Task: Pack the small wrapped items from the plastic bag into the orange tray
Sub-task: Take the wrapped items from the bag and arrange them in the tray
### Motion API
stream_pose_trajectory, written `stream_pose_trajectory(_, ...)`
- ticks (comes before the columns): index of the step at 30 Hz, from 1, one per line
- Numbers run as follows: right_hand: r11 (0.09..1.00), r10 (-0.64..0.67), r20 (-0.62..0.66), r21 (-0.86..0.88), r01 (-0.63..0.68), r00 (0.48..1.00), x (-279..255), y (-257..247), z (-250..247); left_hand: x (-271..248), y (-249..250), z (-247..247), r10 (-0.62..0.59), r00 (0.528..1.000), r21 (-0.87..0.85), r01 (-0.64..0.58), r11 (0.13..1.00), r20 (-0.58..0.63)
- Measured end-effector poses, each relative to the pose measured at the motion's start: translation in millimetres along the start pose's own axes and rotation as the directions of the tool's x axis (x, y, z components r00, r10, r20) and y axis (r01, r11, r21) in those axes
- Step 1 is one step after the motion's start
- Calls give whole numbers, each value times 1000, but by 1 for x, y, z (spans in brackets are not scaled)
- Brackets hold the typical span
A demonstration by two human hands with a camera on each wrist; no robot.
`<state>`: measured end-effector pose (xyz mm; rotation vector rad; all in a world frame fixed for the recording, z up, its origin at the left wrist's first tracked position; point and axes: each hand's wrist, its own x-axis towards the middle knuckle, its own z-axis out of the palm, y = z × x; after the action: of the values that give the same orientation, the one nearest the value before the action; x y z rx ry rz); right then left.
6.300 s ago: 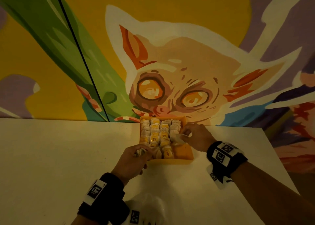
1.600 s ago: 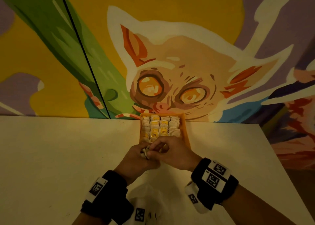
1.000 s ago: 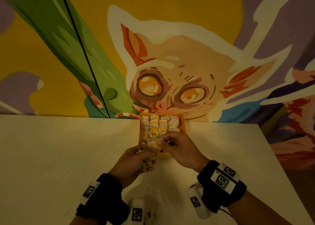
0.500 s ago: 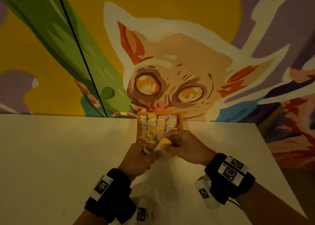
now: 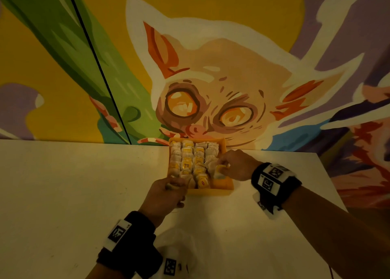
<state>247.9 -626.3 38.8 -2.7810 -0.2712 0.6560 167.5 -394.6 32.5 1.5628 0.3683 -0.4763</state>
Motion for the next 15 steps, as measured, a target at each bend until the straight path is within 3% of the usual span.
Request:
stream_pose_trajectory(7,929,-15,87,-368,46,996,26,-12,7,-2,5,-7,13,1000,-9,-13,1000,3)
stream_pose_trajectory(15,936,5,-35,-353,-17,999,47,-12,17,-4,8,-14,-20,1000,-54,20,998,5)
